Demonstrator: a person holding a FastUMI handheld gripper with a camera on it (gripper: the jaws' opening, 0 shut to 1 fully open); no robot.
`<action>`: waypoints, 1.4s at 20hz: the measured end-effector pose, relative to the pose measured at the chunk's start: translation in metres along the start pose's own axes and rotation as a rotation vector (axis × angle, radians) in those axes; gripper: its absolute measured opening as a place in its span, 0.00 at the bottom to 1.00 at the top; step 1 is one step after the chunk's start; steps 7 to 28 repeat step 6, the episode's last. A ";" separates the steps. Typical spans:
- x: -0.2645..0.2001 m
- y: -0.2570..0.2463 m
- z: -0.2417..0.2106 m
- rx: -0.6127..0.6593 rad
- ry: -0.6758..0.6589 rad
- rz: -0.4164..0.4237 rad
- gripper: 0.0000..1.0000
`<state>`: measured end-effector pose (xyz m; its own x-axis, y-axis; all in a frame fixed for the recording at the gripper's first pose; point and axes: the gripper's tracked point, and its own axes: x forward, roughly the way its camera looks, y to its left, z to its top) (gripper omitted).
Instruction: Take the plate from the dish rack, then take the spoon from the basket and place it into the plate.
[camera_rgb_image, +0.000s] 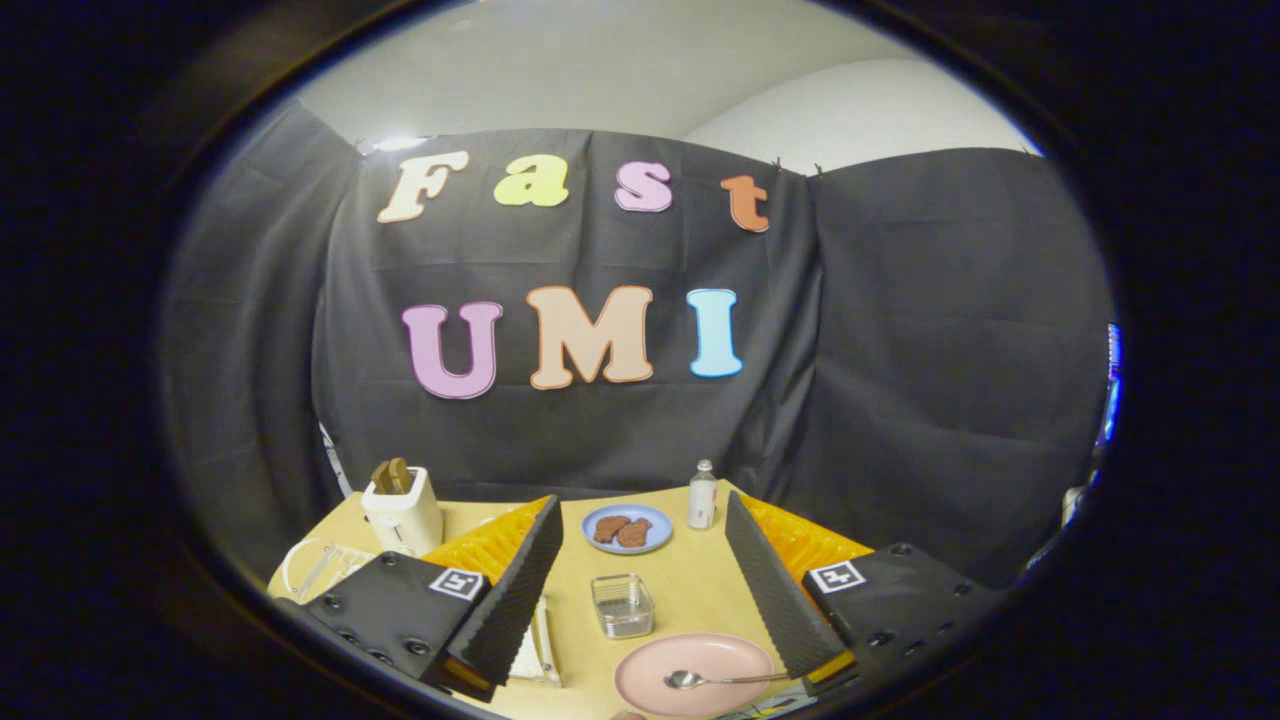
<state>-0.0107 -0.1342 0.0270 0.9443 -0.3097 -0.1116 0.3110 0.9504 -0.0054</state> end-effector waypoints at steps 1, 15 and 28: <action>0.000 0.001 0.002 0.000 -0.004 0.000 1.00; -0.003 0.004 0.009 -0.008 -0.005 -0.001 1.00; -0.003 0.004 0.009 -0.008 -0.005 -0.001 1.00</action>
